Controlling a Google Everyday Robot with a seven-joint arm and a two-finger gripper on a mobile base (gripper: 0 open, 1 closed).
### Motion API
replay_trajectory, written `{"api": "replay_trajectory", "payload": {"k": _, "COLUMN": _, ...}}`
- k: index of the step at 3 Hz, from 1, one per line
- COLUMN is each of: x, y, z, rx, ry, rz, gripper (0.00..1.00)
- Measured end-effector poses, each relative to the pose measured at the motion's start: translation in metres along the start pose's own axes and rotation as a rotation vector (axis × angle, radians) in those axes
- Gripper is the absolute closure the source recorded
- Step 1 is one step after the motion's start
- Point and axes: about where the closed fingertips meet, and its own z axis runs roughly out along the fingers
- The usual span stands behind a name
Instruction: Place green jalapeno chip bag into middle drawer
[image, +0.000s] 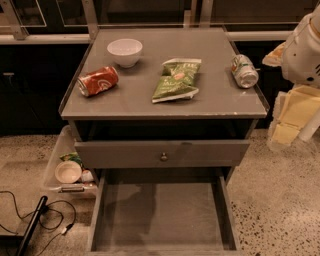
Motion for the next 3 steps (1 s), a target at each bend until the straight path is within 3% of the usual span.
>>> {"api": "replay_trajectory", "payload": {"k": 2, "x": -0.006, "y": -0.01, "z": 0.004, "rx": 0.017, "ry": -0.017, "rz": -0.015, "gripper": 0.0}}
{"api": "replay_trajectory", "payload": {"k": 3, "x": -0.027, "y": -0.063, "z": 0.042, "rx": 0.052, "ry": -0.111, "rz": -0.036, "gripper": 0.0}}
